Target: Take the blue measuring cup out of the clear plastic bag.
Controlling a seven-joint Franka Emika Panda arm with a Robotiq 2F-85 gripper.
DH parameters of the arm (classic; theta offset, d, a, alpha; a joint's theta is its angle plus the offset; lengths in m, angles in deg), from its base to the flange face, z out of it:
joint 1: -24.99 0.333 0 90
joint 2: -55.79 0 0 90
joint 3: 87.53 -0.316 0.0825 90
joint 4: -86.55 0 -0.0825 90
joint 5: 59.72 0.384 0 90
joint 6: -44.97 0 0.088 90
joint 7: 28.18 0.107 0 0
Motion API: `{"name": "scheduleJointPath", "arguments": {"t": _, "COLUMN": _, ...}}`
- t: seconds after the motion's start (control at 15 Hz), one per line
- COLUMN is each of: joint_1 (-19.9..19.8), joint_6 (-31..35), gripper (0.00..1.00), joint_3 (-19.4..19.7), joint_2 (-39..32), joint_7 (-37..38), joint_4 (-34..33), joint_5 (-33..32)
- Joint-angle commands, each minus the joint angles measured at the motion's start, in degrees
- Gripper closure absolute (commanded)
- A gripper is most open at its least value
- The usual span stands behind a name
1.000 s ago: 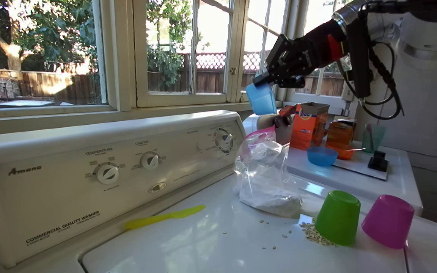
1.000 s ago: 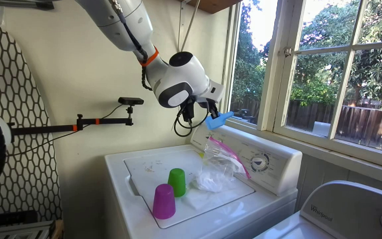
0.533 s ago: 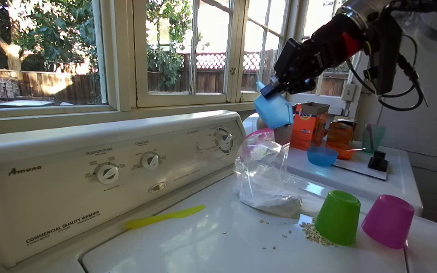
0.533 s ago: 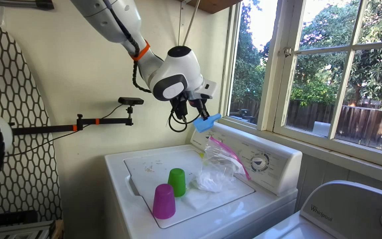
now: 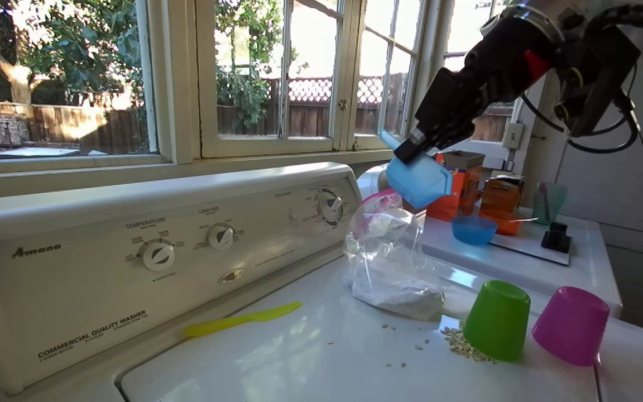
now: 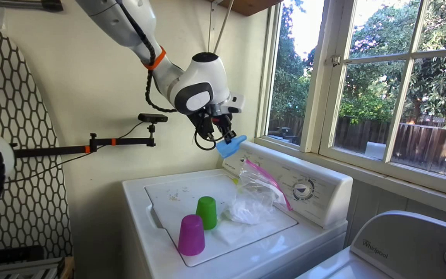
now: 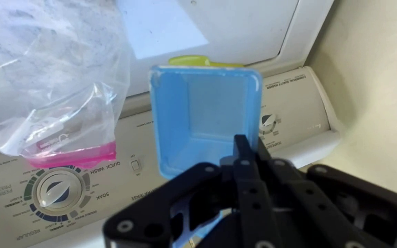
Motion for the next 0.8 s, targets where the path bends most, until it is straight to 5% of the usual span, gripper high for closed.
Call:
{"name": "scheduleJointPath", "arguments": {"t": 0.0, "joint_1": 1.2, "joint_6": -5.8, "gripper": 0.99, "joint_3": 1.0, "joint_2": 2.1, "joint_7": 0.8, "joint_4": 0.4, "joint_5": -5.0}}
{"name": "scheduleJointPath", "arguments": {"t": 0.27, "joint_1": 2.7, "joint_6": -12.0, "gripper": 0.99, "joint_3": 0.8, "joint_2": -0.6, "joint_7": 0.5, "joint_4": -1.8, "joint_5": -10.6}}
{"name": "scheduleJointPath", "arguments": {"t": 0.73, "joint_1": 2.4, "joint_6": -9.9, "gripper": 0.99, "joint_3": 0.5, "joint_2": -0.4, "joint_7": 0.2, "joint_4": -1.1, "joint_5": -9.5}}
